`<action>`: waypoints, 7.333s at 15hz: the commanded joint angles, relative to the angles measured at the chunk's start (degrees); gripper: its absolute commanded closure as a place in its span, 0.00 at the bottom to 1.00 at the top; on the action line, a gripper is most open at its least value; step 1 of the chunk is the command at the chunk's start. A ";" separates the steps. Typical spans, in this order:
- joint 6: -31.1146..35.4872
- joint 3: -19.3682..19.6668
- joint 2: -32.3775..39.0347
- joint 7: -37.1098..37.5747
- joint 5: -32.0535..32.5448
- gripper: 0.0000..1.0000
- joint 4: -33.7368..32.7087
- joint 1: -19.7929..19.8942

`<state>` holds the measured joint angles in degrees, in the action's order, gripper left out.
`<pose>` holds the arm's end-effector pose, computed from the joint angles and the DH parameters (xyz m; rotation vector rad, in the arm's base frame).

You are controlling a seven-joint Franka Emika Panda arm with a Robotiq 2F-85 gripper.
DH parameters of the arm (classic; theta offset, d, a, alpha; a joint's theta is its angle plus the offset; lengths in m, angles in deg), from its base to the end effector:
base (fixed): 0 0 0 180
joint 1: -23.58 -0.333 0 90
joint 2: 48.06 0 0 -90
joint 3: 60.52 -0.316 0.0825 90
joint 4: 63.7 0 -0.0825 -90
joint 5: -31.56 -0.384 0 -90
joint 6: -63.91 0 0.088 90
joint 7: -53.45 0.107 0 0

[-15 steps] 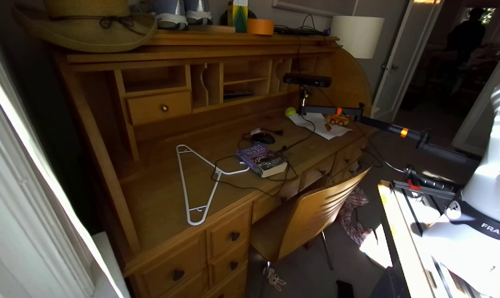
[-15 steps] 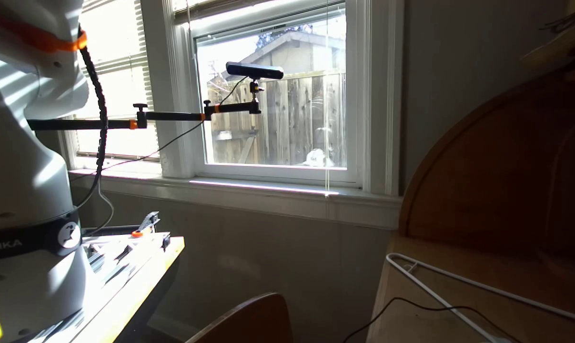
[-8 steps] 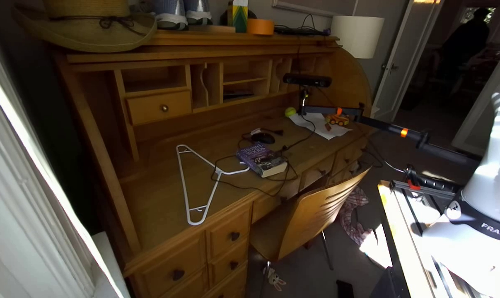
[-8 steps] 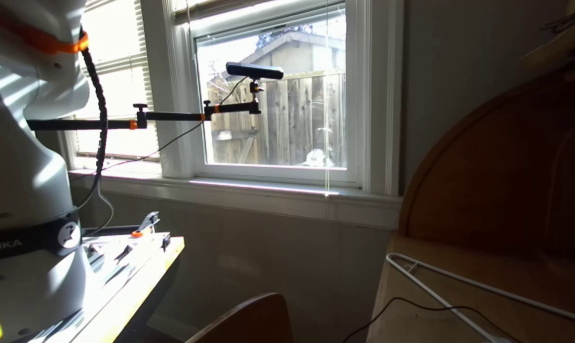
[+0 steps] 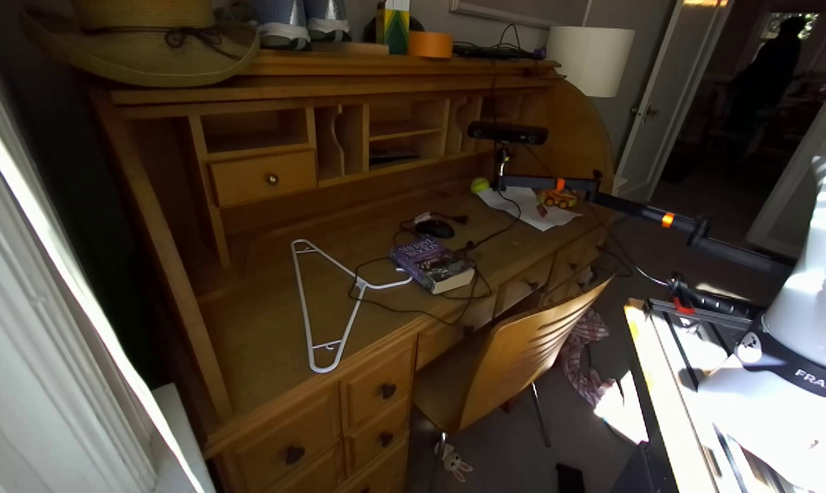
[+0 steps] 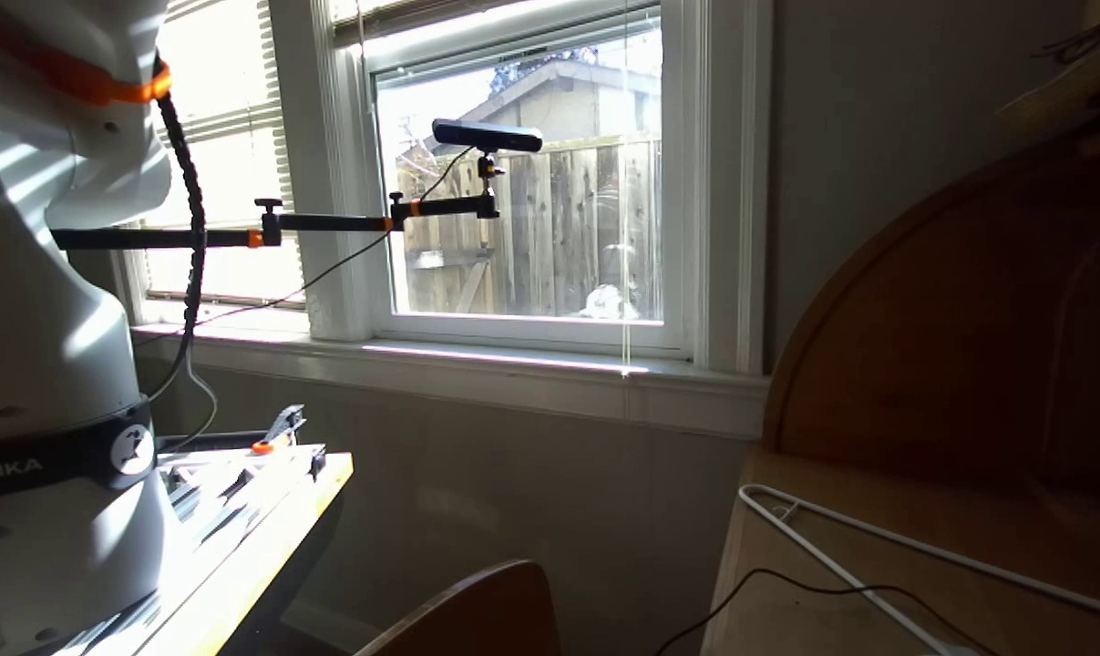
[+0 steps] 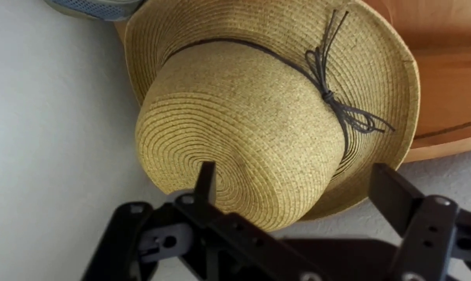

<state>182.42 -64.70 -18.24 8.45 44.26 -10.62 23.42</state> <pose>0.7328 0.0251 0.6612 2.4050 1.1368 0.7101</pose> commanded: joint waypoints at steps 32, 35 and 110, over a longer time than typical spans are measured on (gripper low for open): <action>5.89 -0.94 5.81 -16.41 -0.42 1.00 -5.98 -0.07; 5.88 0.80 2.23 -10.06 0.81 0.99 -4.59 -0.78; 5.12 19.74 -0.19 38.30 43.81 0.98 -28.42 6.35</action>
<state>185.54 -41.35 -20.90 52.51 92.51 -33.69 25.70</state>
